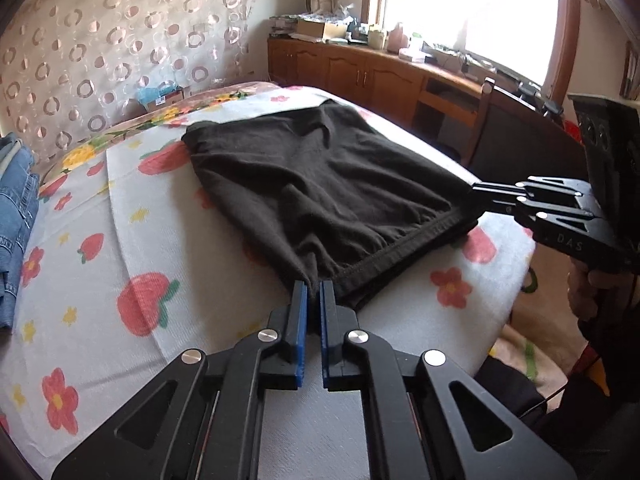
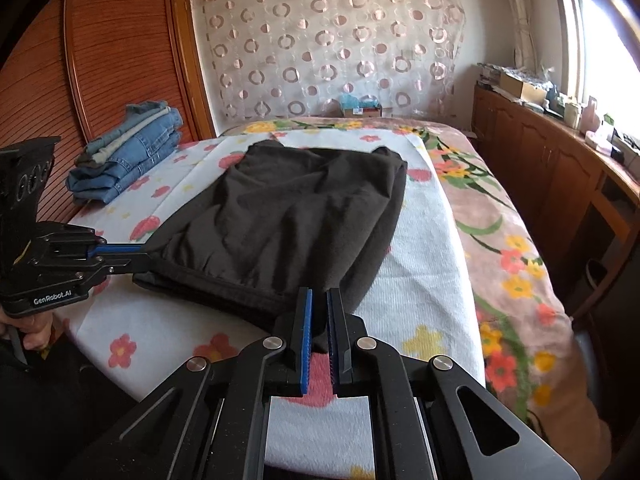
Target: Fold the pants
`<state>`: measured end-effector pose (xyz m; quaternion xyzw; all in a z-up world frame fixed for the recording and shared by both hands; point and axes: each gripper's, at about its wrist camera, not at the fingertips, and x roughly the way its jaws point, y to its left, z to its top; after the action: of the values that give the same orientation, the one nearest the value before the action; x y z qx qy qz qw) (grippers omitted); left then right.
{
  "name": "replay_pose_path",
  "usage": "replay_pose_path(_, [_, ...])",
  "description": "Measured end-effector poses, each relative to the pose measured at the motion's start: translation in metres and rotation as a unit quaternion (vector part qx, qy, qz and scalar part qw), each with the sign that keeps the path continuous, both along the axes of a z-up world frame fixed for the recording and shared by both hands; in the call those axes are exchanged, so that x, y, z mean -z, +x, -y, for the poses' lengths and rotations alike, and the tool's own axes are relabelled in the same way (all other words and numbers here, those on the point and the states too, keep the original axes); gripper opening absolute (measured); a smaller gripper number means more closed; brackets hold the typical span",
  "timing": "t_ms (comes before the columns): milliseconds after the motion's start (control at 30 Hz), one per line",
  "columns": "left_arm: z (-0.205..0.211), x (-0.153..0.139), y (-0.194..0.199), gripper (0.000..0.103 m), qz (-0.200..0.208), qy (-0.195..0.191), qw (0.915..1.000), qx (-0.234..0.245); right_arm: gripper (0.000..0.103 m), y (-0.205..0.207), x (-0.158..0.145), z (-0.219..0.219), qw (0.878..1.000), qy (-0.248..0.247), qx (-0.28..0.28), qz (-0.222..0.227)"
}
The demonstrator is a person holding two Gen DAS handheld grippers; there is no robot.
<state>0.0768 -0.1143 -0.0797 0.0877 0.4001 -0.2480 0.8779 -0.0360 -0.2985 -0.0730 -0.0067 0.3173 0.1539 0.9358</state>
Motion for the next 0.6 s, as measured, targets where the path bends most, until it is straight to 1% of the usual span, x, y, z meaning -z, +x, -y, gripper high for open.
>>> replay_pose_path(167, [-0.002, 0.005, 0.007, 0.007, -0.011, 0.001, 0.9999, -0.007, 0.007, 0.002, 0.004, 0.001, 1.000, 0.004, 0.006, -0.010])
replay_pose_path(200, [-0.001, 0.005, 0.008, 0.010, -0.011, 0.003, 0.9999, -0.010, 0.007, 0.002, 0.004, 0.002, 1.000, 0.005, 0.005, -0.010])
replay_pose_path(233, [-0.001, 0.005, 0.008, 0.013, -0.010, 0.006, 0.9998, -0.014, 0.008, 0.003, 0.002, 0.001, 1.000, 0.004, 0.006, -0.009])
replay_pose_path(267, [-0.001, 0.005, 0.008, 0.015, -0.009, 0.008, 0.9998, -0.017, 0.015, 0.003, 0.002, 0.000, 1.000, 0.001, 0.008, -0.010])
replay_pose_path(300, [-0.002, 0.005, 0.009, 0.020, -0.008, 0.011, 0.9997, -0.022, 0.022, 0.005, 0.003, -0.001, 1.000, -0.008, 0.017, -0.010])
replay_pose_path(333, [-0.003, 0.005, 0.009, 0.025, -0.007, 0.012, 0.9996, -0.026, 0.026, 0.006, 0.003, -0.001, 1.000, -0.014, 0.024, -0.009])
replay_pose_path(367, [-0.004, 0.005, 0.009, 0.026, -0.007, 0.011, 0.9995, -0.028, 0.030, 0.005, 0.004, 0.000, 0.999, -0.016, 0.029, -0.009])
replay_pose_path(433, [-0.006, 0.006, 0.011, 0.028, -0.012, 0.005, 0.9995, -0.030, 0.032, 0.007, 0.004, 0.001, 0.999, -0.010, 0.033, -0.013])
replay_pose_path(500, [-0.006, 0.006, 0.013, 0.032, -0.014, 0.003, 0.9993, -0.034, 0.032, 0.008, 0.005, 0.000, 0.999, -0.005, 0.029, -0.018])
replay_pose_path(600, [-0.006, 0.008, 0.016, 0.033, -0.016, 0.001, 0.9993, -0.035, 0.032, 0.011, 0.008, -0.002, 0.999, 0.005, 0.021, -0.029])
